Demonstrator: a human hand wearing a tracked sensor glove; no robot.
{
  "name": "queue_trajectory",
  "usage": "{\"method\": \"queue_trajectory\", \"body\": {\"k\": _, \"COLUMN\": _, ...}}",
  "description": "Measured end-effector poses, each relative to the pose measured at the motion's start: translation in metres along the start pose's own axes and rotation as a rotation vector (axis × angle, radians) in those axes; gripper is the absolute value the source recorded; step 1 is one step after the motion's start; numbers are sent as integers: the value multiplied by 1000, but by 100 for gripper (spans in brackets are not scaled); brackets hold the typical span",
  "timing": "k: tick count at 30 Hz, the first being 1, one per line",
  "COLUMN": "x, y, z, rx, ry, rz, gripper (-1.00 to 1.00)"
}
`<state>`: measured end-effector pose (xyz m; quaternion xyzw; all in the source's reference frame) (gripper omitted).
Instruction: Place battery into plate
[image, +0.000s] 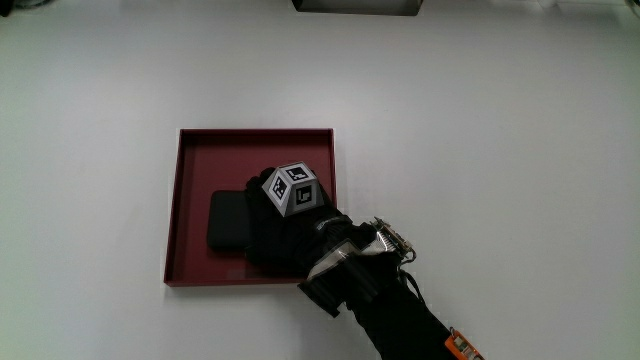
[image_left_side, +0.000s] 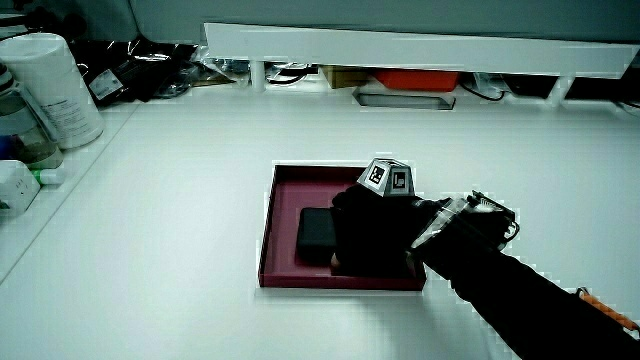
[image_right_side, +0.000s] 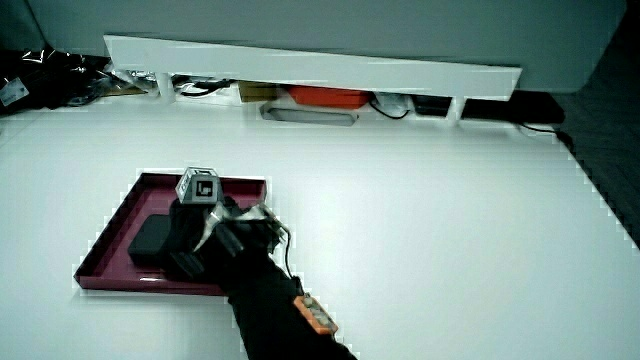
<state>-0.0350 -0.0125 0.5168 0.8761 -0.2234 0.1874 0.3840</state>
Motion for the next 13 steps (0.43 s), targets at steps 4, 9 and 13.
{"method": "queue_trajectory", "body": {"k": 4, "x": 2, "y": 0, "z": -3, "rx": -17, "ry": 13, "rz": 7, "gripper": -45}}
{"method": "queue_trajectory", "body": {"k": 9, "x": 7, "y": 0, "z": -4, "rx": -33, "ry": 46, "rz": 25, "gripper": -70}}
{"method": "queue_trajectory", "body": {"k": 13, "x": 3, "y": -16, "z": 17, "rx": -18, "ry": 52, "rz": 77, "gripper": -90}}
